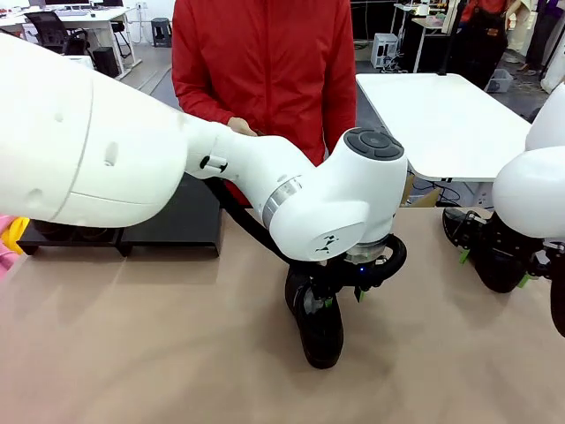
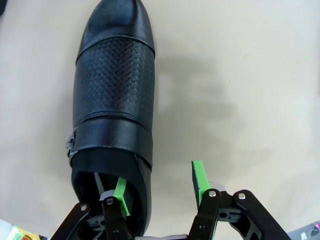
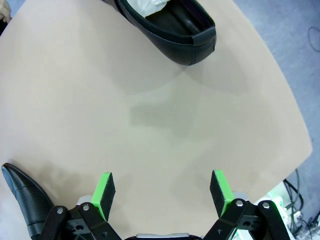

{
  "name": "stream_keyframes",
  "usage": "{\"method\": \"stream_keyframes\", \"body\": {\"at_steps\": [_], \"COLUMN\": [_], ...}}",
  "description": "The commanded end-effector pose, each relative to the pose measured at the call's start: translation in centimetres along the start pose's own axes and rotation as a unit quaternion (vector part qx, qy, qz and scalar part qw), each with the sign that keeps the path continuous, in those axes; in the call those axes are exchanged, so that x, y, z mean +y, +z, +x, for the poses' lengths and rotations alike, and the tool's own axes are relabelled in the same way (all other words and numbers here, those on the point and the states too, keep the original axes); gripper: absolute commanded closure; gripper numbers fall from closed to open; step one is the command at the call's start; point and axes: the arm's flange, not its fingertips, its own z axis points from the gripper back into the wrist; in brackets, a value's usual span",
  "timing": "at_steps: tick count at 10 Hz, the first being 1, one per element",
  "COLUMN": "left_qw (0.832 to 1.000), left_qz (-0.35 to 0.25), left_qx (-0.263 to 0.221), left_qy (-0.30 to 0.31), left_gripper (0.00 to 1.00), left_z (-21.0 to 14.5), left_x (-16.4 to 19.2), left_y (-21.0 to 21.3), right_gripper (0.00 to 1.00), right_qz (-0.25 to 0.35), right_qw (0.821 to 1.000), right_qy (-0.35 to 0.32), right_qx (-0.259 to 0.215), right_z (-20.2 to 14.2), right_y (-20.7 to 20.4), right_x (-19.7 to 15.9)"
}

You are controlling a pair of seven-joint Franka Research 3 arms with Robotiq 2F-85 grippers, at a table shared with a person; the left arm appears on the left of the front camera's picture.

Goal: Organize the shoes by placing them on the stand.
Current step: Place the Shoe from the middle of the table onto the Shoes Stand.

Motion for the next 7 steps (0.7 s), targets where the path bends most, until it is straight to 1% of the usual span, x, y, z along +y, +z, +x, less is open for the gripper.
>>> {"method": "stream_keyframes", "body": {"at_steps": [1, 2, 3, 5, 6, 7], "left_qw": [1.0, 0.999, 0.999, 0.999, 0.998, 0.997], "left_qz": [0.025, 0.037, 0.038, 0.043, 0.058, 0.064], "left_qx": [-0.002, 0.019, 0.021, 0.02, 0.026, 0.029], "left_qy": [0.011, 0.005, -0.004, -0.007, -0.01, -0.008], "left_gripper": [0.39, 0.39, 0.52, 0.89, 1.0, 1.0], "left_z": [0.2, 0.3, 0.4, 0.5, 0.6, 0.7], "left_x": [-0.4, -0.3, -0.3, -0.3, -0.1, 0.0], "left_y": [-0.8, -1.3, -1.6, -1.5, -1.8, -2.1], "right_gripper": [0.0, 0.0, 0.0, 0.0, 0.0, 0.0], "right_qz": [0.0, 0.0, 0.0, 0.0, 0.0, 0.0], "right_qw": [1.0, 1.0, 1.0, 1.0, 1.0, 1.0], "right_qy": [0.006, 0.006, 0.006, 0.006, 0.006, 0.006], "right_qx": [-0.003, -0.003, -0.003, -0.003, -0.003, -0.003], "right_z": [0.1, 0.1, 0.1, 0.1, 0.1, 0.1], "right_y": [0.1, 0.1, 0.1, 0.1, 0.1, 0.1], "right_x": [-0.2, -0.2, -0.2, -0.2, -0.2, -0.2]}}
